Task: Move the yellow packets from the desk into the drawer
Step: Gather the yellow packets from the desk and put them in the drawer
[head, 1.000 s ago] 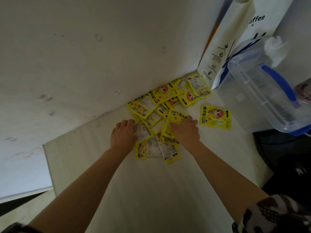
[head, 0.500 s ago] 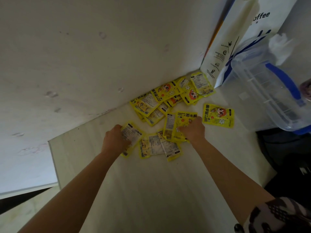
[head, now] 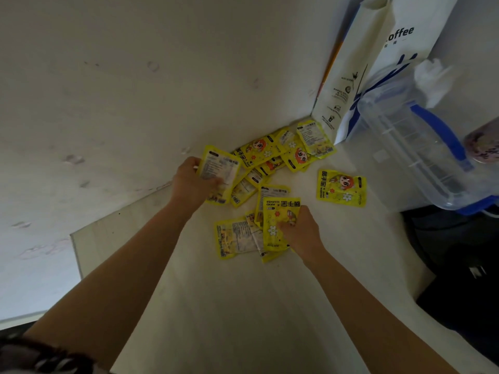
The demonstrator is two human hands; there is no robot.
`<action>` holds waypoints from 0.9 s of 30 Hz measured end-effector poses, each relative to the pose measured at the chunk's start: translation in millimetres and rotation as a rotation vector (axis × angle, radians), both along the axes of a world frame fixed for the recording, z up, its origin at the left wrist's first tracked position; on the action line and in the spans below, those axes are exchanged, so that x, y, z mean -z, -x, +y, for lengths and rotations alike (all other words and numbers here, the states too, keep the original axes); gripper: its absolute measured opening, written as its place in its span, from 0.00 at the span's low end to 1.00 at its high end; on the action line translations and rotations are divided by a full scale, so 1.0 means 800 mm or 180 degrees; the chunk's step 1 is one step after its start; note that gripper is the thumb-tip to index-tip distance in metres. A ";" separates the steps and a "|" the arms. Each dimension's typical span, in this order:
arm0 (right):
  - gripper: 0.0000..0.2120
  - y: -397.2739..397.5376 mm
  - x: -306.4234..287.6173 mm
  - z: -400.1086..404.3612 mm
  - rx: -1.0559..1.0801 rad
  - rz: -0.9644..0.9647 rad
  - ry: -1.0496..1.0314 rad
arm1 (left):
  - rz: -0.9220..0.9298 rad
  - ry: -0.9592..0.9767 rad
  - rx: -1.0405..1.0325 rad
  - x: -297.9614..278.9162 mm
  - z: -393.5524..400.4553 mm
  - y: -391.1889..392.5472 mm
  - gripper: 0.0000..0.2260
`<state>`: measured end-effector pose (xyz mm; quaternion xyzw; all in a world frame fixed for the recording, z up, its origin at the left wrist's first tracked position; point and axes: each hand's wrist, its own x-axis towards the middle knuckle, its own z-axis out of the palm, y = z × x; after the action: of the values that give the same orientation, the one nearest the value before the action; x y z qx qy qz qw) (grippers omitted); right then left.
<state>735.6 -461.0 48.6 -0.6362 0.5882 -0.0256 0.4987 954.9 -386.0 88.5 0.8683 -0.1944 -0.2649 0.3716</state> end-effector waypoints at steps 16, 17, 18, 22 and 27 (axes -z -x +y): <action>0.21 -0.041 0.014 -0.027 -0.0074 0.0689 0.0353 | -0.0497 -0.0914 0.0662 0.060 -0.053 -0.008 0.17; 0.21 -0.043 0.015 -0.028 -0.0067 0.0687 0.0358 | -0.0458 -0.0926 0.0641 0.061 -0.052 -0.007 0.17; 0.21 -0.045 0.016 -0.028 -0.0058 0.0661 0.0352 | -0.0462 -0.0924 0.0622 0.062 -0.052 -0.006 0.17; 0.23 -0.059 0.010 -0.025 -0.0059 0.0714 0.0312 | -0.0623 -0.0897 0.0549 0.061 -0.047 0.000 0.19; 0.26 -0.072 0.006 -0.022 -0.0163 0.0776 0.0236 | -0.0767 -0.0813 0.0411 0.051 -0.032 0.009 0.20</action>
<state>793.0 -478.2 44.0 -0.6674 0.6267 0.0429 0.4000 948.0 -411.9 47.8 0.9196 -0.2576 -0.2049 0.2145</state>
